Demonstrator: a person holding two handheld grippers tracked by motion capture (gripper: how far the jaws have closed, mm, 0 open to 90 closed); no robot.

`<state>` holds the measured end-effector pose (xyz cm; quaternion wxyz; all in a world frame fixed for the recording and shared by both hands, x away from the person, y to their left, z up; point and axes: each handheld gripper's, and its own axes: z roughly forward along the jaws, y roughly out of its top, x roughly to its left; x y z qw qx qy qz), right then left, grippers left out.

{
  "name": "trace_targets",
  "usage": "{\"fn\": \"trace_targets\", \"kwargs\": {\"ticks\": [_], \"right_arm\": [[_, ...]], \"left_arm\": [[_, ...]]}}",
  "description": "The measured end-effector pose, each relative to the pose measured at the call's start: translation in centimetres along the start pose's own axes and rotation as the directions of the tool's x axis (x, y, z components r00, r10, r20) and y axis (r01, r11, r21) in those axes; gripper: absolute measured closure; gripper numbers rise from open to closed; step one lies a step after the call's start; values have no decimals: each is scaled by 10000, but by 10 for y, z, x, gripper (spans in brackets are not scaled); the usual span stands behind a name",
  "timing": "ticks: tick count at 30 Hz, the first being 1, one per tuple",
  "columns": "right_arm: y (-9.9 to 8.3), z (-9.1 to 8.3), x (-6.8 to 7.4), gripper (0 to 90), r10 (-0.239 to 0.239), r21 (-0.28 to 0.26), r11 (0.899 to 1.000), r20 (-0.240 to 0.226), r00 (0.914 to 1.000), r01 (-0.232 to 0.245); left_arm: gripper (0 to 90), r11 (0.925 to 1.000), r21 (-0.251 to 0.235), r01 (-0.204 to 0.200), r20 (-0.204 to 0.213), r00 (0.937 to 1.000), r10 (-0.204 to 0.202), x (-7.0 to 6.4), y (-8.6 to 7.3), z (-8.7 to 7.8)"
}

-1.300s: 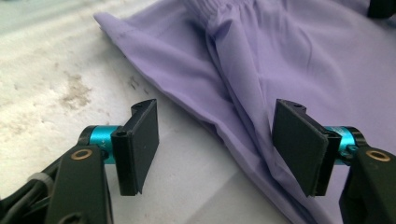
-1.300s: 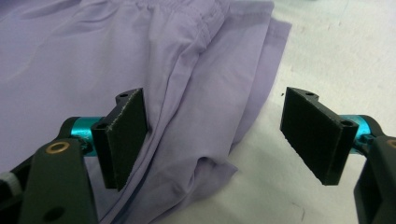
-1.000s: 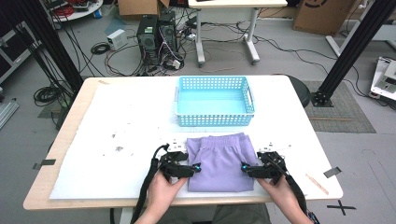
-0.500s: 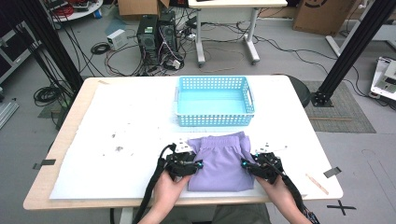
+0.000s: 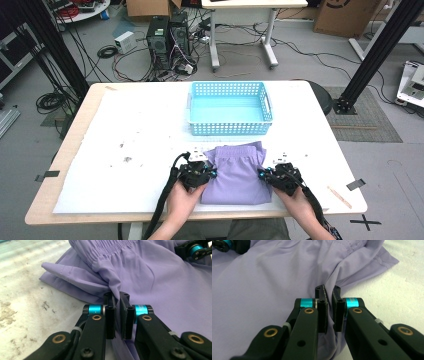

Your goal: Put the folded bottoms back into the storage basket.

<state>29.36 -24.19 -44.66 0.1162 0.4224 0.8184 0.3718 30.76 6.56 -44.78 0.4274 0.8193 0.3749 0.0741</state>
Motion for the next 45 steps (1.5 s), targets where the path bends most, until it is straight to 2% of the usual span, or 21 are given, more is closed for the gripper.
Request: {"fn": "trace_targets", "kwargs": {"ticks": [5, 8, 11, 14, 15, 16, 17, 19, 21, 23, 27, 28, 29, 32, 33, 37, 40, 43, 45], "right_arm": [[2, -8, -2, 865, -59, -423, 9991, -221, 9997, 49], [3, -12, -3, 865, -151, -638, 9979, -267, 9995, 134], [4, -14, -2, 866, -123, -688, 9976, -283, 9995, 103], [4, -14, -3, 866, -106, -623, 9980, -260, 9996, 89], [3, -13, -2, 866, -129, -628, 9980, -249, 9996, 113], [2, -13, -3, 865, -195, -588, 9981, -256, 9995, 180], [2, -12, -2, 866, -171, -534, 9984, -227, 9996, 159], [1, -12, -3, 865, -244, -549, 9982, -216, 9995, 232], [1, -11, -3, 865, -207, -517, 9985, -214, 9996, 196], [2, -10, -2, 865, -206, -459, 9988, -221, 9995, 196], [2, -9, -1, 865, -350, -498, 9982, -232, 9991, 338], [2, -9, 0, 864, -307, -456, 9985, -246, 9992, 296], [2, -8, 0, 865, -314, -448, 9985, -228, 9992, 304], [2, -8, 0, 865, -345, -433, 9985, -261, 9991, 334], [2, -7, 1, 865, -337, -449, 9985, -230, 9992, 327], [2, -7, 1, 865, -363, -446, 9984, -217, 9991, 353], [2, -11, 0, 865, -395, -651, 9972, -214, 9990, 380], [4, -15, -2, 865, -411, -862, 9955, -233, 9989, 390], [5, -19, -3, 865, -276, -1014, 9945, -270, 9993, 247]], "left_arm": [[851, 9989, -444, -164, 207, 9996, 174, -1, 4, -7], [853, 9974, -718, -99, 335, 9994, 123, -1, 6, -12], [854, 9977, -685, -12, 355, 9994, 36, -1, 5, -14], [850, 9996, -261, 147, 231, 9996, -141, 1, 3, -11], [817, 9997, -77, 221, 37, 9998, -220, 2, 1, -10], [680, 9992, 186, 353, -272, 9990, -348, 3, 0, -8], [539, 9980, 263, 568, -390, 9977, -558, 5, -2, -8], [480, 9972, 158, 727, -613, 9955, -716, 7, -4, -11], [449, 9968, 130, 787, -562, 9954, -778, 6, -5, -12], [483, 9974, 101, 720, -707, 9950, -712, 3, -4, -9], [631, 9967, -45, 809, -613, 9948, -810, 2, -2, -3], [669, 9978, 14, 656, -840, 9943, -652, 0, -1, -1], [699, 9969, -32, 781, -818, 9936, -781, 0, 0, 0], [808, 9966, -45, 818, -754, 9938, -819, 1, 1, 2], [845, 9966, -10, 823, -483, 9954, -823, 1, 1, 3], [853, 9994, 45, 352, -591, 9976, -349, -5, 4, 7], [857, 9996, -137, 254, -195, 9995, -256, -2, 5, 6], [858, 9981, -621, 46, -52, 10000, -49, -3, 9, -4], [858, 9966, -826, 63, 50, 10000, -59, -3, 13, -11]]}}
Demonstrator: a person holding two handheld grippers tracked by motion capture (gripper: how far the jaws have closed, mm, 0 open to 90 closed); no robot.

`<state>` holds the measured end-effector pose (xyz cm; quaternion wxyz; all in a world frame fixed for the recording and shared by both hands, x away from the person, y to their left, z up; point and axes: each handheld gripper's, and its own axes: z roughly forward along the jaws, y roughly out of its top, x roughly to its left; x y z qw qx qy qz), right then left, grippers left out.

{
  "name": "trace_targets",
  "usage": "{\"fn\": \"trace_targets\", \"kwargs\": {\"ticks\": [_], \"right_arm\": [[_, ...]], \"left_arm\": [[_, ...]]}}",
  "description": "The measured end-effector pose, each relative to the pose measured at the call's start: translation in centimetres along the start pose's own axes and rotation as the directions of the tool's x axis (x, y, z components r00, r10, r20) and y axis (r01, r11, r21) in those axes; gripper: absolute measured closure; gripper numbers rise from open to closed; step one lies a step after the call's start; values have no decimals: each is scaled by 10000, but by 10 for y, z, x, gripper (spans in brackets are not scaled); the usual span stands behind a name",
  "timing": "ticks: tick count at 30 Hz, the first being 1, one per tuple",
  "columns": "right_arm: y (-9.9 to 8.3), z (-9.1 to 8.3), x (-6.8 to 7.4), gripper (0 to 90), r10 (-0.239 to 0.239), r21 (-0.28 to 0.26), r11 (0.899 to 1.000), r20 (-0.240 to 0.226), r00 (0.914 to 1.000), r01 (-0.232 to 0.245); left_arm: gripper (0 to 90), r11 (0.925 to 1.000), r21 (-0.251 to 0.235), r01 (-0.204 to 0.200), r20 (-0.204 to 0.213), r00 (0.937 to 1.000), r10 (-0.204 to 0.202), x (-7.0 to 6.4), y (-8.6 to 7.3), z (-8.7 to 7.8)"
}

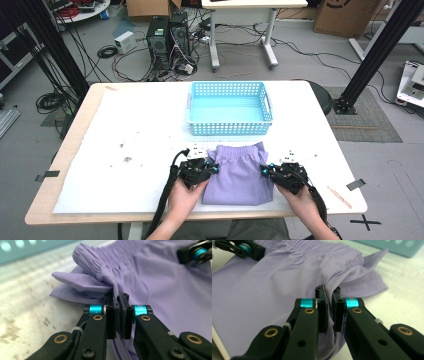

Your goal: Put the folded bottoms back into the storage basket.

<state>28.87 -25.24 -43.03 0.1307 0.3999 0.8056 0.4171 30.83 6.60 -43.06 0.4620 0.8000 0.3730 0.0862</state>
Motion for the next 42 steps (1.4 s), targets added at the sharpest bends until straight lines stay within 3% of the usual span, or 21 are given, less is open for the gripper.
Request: {"fn": "trace_targets", "kwargs": {"ticks": [3, 8, 15, 22, 31, 34, 42], "right_arm": [[3, -5, -1, 865, 65, -180, 9998, -68, 10000, -66], [12, -16, 1, 865, -85, -571, 9983, -135, 9999, 78], [35, -33, 1, 865, -291, -1215, 9922, -144, 9995, 271], [76, -36, -8, 865, -627, -1656, 9841, 121, 9980, 639], [138, -13, -35, 865, -554, -1843, 9806, 675, 9962, 670], [156, 1, -47, 865, -507, -1792, 9816, 850, 9951, 654], [184, 38, -78, 865, -315, -1606, 9857, 1209, 9922, 508]], "left_arm": [[858, 9992, -393, 45, 150, 9999, -39, 1, 6, -9], [859, 9965, -802, -245, 249, 9993, 265, -3, 17, -24], [859, 9902, -1350, -358, 340, 9986, 408, -4, 35, -41], [859, 9808, -1833, -668, -44, 9977, 671, 10, 77, -54], [858, 9733, -2055, -1018, -916, 9922, 845, 45, 132, -45], [858, 9742, -2084, -869, -1078, 9920, 655, 61, 145, -35], [859, 9755, -2045, -810, -1535, 9869, 498, 95, 171, -6]]}}
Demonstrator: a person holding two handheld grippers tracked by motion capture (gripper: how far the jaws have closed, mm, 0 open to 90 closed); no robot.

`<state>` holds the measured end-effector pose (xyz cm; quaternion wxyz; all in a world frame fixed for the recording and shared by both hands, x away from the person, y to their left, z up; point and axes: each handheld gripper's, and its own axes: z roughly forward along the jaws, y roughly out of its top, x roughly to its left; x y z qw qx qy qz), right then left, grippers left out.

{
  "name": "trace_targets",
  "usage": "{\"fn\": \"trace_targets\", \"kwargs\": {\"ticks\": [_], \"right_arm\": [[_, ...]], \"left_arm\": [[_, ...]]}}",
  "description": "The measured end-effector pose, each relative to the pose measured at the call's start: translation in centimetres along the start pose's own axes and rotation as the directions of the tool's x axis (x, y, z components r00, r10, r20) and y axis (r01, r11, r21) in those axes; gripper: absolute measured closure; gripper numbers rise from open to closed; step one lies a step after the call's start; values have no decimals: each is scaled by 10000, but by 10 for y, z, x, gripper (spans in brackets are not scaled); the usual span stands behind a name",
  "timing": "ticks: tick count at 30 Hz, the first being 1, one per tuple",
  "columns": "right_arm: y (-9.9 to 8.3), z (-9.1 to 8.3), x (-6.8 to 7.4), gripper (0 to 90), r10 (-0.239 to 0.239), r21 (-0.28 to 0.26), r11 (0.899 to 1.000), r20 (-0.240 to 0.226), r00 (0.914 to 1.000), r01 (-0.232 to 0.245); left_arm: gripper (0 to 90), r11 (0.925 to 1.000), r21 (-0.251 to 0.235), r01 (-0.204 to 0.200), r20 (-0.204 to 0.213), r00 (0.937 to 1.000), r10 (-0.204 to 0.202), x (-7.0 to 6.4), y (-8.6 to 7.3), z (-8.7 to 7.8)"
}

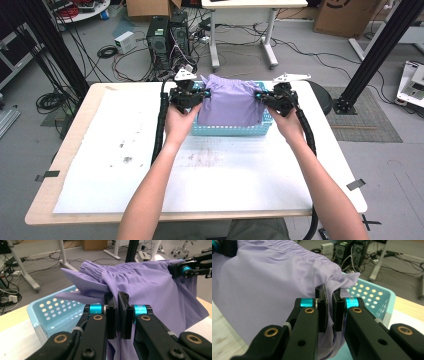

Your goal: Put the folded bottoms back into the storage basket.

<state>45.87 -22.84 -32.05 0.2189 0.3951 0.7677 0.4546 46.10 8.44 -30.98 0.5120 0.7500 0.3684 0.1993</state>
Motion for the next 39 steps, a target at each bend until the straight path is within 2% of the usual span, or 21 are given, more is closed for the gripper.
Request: {"fn": "trace_targets", "kwargs": {"ticks": [7, 8, 10, 12, 13, 14, 15, 17, 19, 23, 24, 25, 26, 28, 30, 31, 32, 34, 37, 38, 39], "right_arm": [[4, 27, -16, 865, -29, 105, 9999, 337, 9994, 26], [4, 35, -21, 864, 77, 180, 9998, 406, 9991, -84], [2, 40, -24, 861, 122, 244, 9996, 444, 9989, -133], [0, 46, -26, 810, 85, 315, 9994, 562, 9984, -103], [-1, 48, -26, 731, 4, 371, 9993, 708, 9975, -31], [-2, 50, -26, 643, -9, 432, 9991, 1000, 9950, -35], [-3, 50, -27, 625, 54, 417, 9991, 1174, 9931, -104], [-4, 48, -31, 605, 265, 452, 9985, 1107, 9935, -316], [-3, 43, -33, 555, 341, 413, 9984, 1085, 9935, -388], [-3, 35, -35, 536, 373, 325, 9987, 930, 9950, -404], [-3, 26, -33, 503, 288, 214, 9993, 785, 9965, -306], [-3, 26, -33, 503, 288, 214, 9993, 785, 9965, -306], [-5, 19, -30, 491, 168, 127, 9998, 696, 9974, -177], [-7, 10, -27, 472, 25, 39, 10000, 525, 9986, -27], [-11, 0, -23, 458, -144, -148, 9998, 325, 9994, 149], [-11, 0, -23, 458, -144, -148, 9998, 325, 9994, 149], [-17, -12, -17, 443, -320, -239, 9992, 93, 9994, 322], [-23, -21, -12, 434, -495, -330, 9982, -73, 9987, 492], [-31, -31, -7, 409, -659, -252, 9976, -262, 9975, 652], [-41, -41, 0, 408, -791, -400, 9962, -389, 9961, 776], [-44, -45, 1, 407, -817, -481, 9957, -467, 9956, 795]], "left_arm": [[858, 9999, 108, 59, -221, 9997, -57, 13, 2, 23], [859, 9997, 207, 116, -273, 9996, -110, 16, 1, 30], [858, 9996, 250, 152, -355, 9993, -143, 20, -2, 36], [853, 9993, 356, 97, -488, 9988, -80, 23, -5, 42], [820, 9988, 492, -49, -774, 9970, 87, 23, -6, 44], [697, 9981, 593, -158, -1191, 9926, 228, 23, -7, 45], [589, 9974, 667, -288, -1319, 9906, 374, 24, -8, 45], [575, 9973, 579, -459, -1216, 9912, 526, 24, -8, 40], [533, 9979, 387, -526, -1228, 9908, 570, 24, -7, 34], [464, 9973, 180, -706, -1106, 9912, 722, 21, -5, 21], [447, 9966, 114, -817, -1057, 9910, 825, 18, -5, 16], [447, 9961, 86, -876, -1015, 9909, 880, 17, -5, 12], [427, 9949, -35, -1007, -926, 9907, 999, 13, -7, 3], [408, 9944, -141, -1047, -715, 9921, 1034, 10, -11, -8], [404, 9920, -263, -1236, -598, 9907, 1218, 6, -17, -18], [394, 9920, -263, -1236, -598, 9907, 1218, 6, -17, -18], [385, 9922, -402, -1176, -421, 9924, 1159, 2, -23, -29], [359, 9912, -518, -1214, -204, 9925, 1205, -4, -31, -39], [342, 9886, -547, -1401, 37, 9901, 1405, -12, -39, -48], [330, 9863, -588, -1539, 169, 9877, 1552, -20, -47, -57], [320, 9863, -588, -1539, 169, 9877, 1552, -20, -47, -57]]}}
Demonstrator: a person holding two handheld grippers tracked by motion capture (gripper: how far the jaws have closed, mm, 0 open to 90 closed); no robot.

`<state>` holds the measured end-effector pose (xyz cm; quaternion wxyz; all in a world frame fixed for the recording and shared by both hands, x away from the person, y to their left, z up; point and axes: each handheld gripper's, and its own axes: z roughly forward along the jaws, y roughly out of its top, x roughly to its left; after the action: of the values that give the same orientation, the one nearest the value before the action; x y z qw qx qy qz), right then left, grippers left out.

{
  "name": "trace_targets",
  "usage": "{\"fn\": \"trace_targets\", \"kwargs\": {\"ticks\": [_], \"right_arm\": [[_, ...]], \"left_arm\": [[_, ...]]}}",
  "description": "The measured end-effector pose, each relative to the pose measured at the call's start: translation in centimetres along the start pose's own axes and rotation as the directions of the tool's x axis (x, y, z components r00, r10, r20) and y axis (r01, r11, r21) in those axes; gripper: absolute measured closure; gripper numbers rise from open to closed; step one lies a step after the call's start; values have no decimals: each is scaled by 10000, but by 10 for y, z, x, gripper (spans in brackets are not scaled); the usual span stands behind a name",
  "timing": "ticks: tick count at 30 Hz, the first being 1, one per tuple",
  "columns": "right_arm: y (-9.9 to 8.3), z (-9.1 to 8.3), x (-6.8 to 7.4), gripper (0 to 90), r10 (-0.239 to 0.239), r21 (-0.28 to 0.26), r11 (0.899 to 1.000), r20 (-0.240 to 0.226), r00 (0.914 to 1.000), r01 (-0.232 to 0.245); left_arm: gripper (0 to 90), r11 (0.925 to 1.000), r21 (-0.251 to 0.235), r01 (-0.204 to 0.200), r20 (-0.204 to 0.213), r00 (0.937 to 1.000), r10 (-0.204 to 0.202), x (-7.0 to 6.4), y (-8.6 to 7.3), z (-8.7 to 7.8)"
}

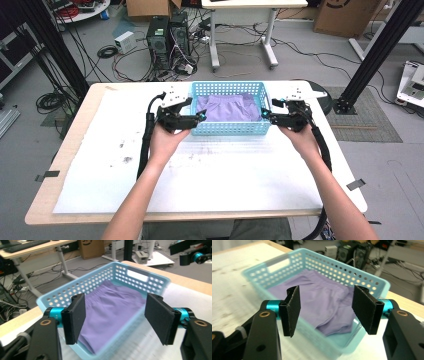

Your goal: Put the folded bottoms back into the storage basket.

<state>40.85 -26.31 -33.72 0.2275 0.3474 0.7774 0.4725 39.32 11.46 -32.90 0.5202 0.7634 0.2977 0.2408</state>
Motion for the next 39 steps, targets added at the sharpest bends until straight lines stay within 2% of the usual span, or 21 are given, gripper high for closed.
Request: {"fn": "trace_targets", "kwargs": {"ticks": [2, 3, 5, 6, 7, 10, 12, 18, 19, 22, 26, 29, 33, 34, 35, 36, 37, 39], "right_arm": [[-9, -9, 5, 399, -44, -95, 9999, -136, 9999, 43], [-9, -9, 5, 399, -44, -95, 9999, -136, 9999, 43], [-22, -21, 11, 392, -136, -264, 9996, -187, 9997, 131], [-22, -21, 11, 392, -136, -264, 9996, -187, 9997, 131], [-31, -27, 14, 386, -52, -260, 9997, -329, 9994, 44], [-41, -32, 18, 372, -56, -191, 9998, -363, 9993, 49], [-48, -35, 21, 360, -95, -155, 9998, -378, 9992, 90], [-66, -44, 28, 347, -27, -242, 9997, -477, 9989, 16], [-72, -48, 32, 349, -171, -488, 9987, -376, 9991, 152], [-80, -50, 34, 348, -170, -482, 9987, -501, 9986, 145], [-86, -52, 36, 340, -238, -401, 9989, -412, 9989, 222], [-95, -56, 38, 337, -41, -458, 9989, -175, 9998, 33], [-111, -52, 42, 339, 38, -656, 9978, 246, 9997, -22], [-111, -52, 42, 339, 38, -656, 9978, 246, 9997, -22], [-118, -48, 45, 343, -171, -346, 9992, 213, 9996, 178], [-118, -48, 45, 343, -171, -346, 9992, 213, 9996, 178], [-118, -45, 47, 342, -428, -287, 9986, 297, 9986, 437], [-118, -44, 48, 341, -415, -300, 9987, 218, 9989, 421]], "left_arm": [[278, 9999, -138, 78, 63, 10000, -77, -14, -8, -13], [278, 9999, -138, 78, 63, 10000, -77, -14, -8, -13], [270, 9995, -299, -72, 195, 9998, 78, -24, -16, -26], [265, 9995, -299, -72, 195, 9998, 78, -24, -16, -26], [262, 9990, -399, -222, 250, 9994, 232, -30, -21, -33], [262, 9985, -429, -328, 365, 9987, 344, -37, -29, -40], [262, 9986, -440, -299, 474, 9984, 320, -42, -36, -42], [262, 9993, -290, -248, 624, 9977, 265, -50, -50, -46], [262, 9991, -282, -303, 556, 9979, 318, -53, -55, -47], [262, 9985, -284, -465, 522, 9975, 479, -58, -62, -47], [262, 9993, -230, -301, 691, 9971, 316, -61, -71, -48], [262, 9997, -96, -239, 674, 9974, 245, -62, -84, -47], [262, 10000, -13, -74, 529, 9986, 74, -62, -98, -46], [262, 10000, -13, -74, 529, 9986, 74, -62, -98, -46], [262, 9999, 135, -37, 534, 9986, 30, -62, -103, -44], [262, 9999, 135, -37, 534, 9986, 30, -62, -103, -44], [262, 9997, 236, 26, 648, 9979, -41, -62, -105, -43], [262, 9998, 221, 13, 695, 9976, -29, -63, -105, -42]]}}
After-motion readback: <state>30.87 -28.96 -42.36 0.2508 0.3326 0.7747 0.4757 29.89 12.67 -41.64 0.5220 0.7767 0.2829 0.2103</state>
